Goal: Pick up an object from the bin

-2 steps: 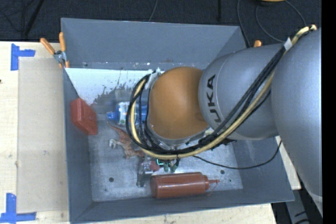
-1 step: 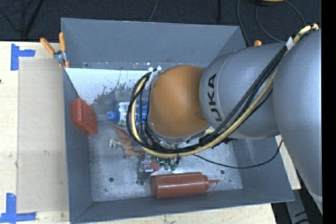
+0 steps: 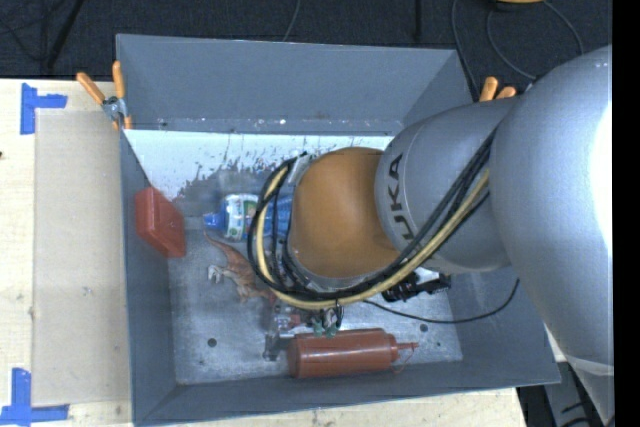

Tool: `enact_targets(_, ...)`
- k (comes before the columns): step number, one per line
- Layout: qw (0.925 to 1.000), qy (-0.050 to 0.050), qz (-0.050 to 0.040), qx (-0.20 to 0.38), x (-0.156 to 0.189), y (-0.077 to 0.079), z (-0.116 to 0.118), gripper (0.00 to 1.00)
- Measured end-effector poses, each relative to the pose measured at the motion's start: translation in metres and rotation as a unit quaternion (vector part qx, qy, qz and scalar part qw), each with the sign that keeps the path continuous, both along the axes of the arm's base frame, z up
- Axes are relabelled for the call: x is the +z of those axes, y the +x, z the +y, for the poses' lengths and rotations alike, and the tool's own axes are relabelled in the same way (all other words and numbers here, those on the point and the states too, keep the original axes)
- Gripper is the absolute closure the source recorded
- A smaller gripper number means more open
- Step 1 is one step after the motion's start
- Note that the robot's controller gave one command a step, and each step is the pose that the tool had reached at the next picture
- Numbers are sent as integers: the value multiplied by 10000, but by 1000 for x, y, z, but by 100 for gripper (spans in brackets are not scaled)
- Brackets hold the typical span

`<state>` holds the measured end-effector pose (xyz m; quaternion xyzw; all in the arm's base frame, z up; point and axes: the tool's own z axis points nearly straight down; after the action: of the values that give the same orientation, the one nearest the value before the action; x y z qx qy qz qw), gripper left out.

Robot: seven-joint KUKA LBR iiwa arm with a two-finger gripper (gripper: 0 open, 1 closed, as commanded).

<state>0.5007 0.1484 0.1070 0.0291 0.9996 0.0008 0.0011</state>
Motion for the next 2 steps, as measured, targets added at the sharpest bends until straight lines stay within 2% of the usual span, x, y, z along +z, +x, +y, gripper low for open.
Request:
enact_targets(1,9989,-23,7,-477,-35,16,9,0)
enact_targets(2,9997,33,-89,227,-33,-8,-19,0)
